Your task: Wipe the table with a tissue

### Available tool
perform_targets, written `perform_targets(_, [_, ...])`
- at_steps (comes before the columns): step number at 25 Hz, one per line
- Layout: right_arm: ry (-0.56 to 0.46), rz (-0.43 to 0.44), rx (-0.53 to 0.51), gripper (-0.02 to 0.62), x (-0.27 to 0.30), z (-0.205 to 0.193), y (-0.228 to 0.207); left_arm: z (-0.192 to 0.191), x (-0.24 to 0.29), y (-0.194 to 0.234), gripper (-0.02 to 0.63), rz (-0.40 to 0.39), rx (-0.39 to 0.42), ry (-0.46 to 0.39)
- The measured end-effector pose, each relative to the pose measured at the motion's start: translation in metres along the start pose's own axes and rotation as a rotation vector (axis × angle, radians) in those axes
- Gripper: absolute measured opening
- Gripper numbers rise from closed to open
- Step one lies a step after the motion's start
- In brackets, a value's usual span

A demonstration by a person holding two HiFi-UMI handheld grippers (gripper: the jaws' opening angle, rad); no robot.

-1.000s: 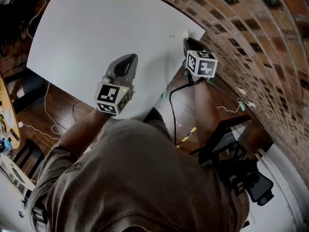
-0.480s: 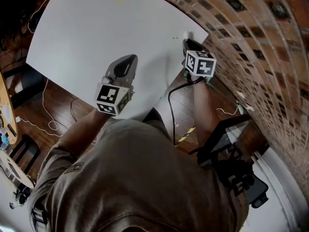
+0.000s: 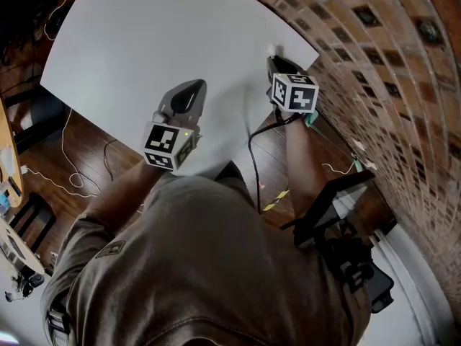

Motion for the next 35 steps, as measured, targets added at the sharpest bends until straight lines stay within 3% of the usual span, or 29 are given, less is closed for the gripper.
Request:
perform_targets(15, [-0.005, 0.103, -0.053, 0.06, 0.003, 0.001, 0.041, 0.0, -0.005, 0.0, 0.002, 0.012, 0.007, 0.004])
perform_targets(35, [0.007, -0.058, 0.074, 0.061, -0.027, -0.035, -0.037, 0.0, 0.012, -0.024, 0.002, -0.062, 0.04, 0.022])
Point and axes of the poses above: the fingertips, and each gripper's own axes: x forward along the fingers, y to its left, z out of its top, the point moved 10 cm from there along -x, backward along the fingers, and after that the axes turned 14 degrees about -z, right-handed, at the moved point
